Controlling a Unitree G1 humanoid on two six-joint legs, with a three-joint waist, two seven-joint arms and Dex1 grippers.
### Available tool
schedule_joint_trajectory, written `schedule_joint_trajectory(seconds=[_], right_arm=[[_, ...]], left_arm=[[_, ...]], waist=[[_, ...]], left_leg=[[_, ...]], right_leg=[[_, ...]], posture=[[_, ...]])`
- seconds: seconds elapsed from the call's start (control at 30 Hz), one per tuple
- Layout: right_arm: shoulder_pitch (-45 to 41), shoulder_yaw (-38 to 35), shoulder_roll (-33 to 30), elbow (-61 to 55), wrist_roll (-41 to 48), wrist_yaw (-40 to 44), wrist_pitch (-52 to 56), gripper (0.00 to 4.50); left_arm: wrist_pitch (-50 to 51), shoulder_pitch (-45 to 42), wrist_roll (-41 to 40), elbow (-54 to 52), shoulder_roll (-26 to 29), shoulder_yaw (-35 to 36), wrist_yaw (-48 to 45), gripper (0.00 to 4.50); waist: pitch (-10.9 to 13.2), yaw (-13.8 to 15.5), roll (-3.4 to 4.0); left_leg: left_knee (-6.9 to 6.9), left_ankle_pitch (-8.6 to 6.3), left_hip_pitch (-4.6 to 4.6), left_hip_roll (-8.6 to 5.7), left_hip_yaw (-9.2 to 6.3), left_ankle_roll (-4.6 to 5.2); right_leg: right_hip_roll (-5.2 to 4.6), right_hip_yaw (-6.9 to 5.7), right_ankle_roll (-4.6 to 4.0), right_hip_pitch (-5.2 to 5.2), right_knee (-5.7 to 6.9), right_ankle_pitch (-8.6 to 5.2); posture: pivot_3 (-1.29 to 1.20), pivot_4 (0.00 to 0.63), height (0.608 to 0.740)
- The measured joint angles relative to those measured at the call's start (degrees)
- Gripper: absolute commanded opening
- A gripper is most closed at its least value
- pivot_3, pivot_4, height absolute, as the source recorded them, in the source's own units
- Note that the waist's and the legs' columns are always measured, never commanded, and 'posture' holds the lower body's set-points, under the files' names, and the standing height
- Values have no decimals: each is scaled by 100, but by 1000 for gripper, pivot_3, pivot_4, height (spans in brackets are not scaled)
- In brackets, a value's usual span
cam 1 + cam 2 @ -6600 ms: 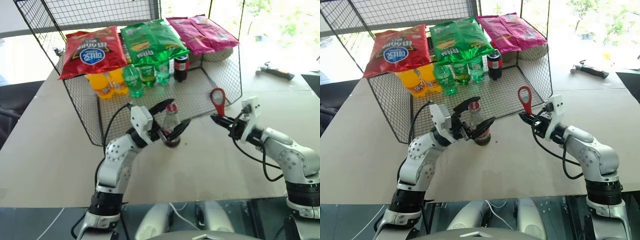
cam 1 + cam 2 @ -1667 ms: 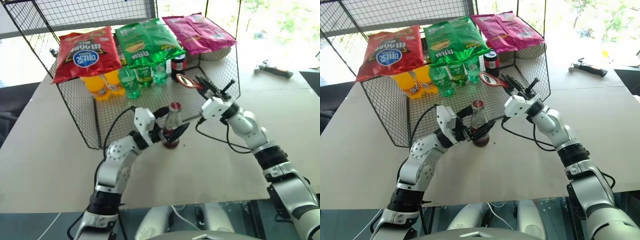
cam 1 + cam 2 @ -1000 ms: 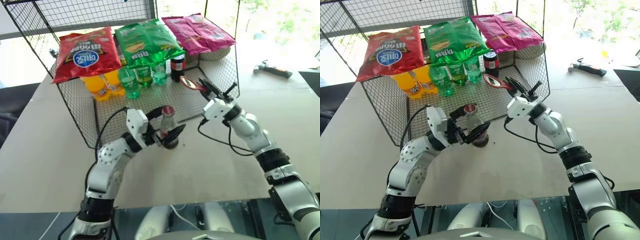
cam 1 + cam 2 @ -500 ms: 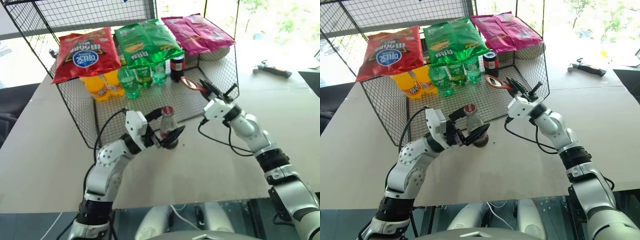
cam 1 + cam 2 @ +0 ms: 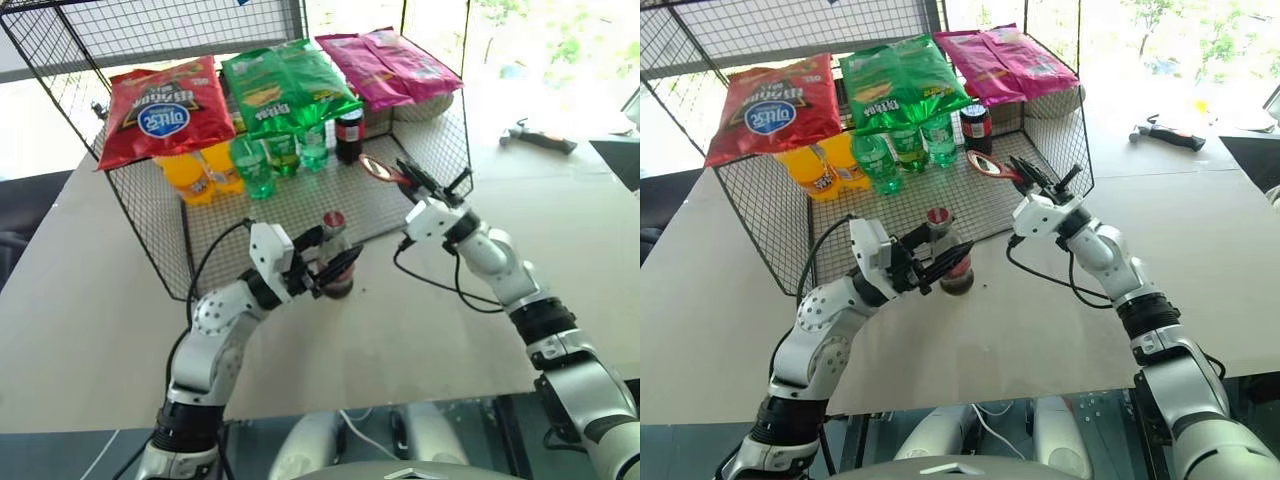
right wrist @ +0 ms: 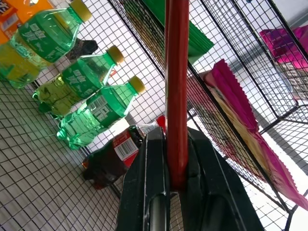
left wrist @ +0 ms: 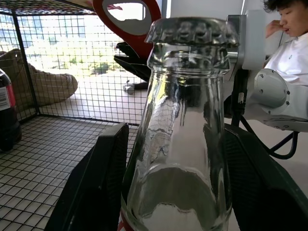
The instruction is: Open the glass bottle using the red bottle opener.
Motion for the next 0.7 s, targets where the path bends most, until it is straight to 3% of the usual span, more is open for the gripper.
schedule_joint_trajectory(seconds=[0.27, 0.7], right_arm=[[325, 538, 300, -690, 260, 786, -163, 0], [589, 543, 19, -940, -33, 731, -335, 0]], left_arm=[[-3, 19, 4, -4, 29, 22, 5, 2309], [-3, 16, 77, -3, 50, 32, -5, 2309]], waist=[[-2, 8, -3], [-5, 11, -5]], left_leg=[[16, 0, 1, 0, 0, 0], [37, 1, 12, 0, 1, -3]], right_leg=[[0, -2, 2, 6, 4, 1], [1, -4, -4, 11, 34, 5]], posture=[[0, 150, 735], [0, 150, 735]])
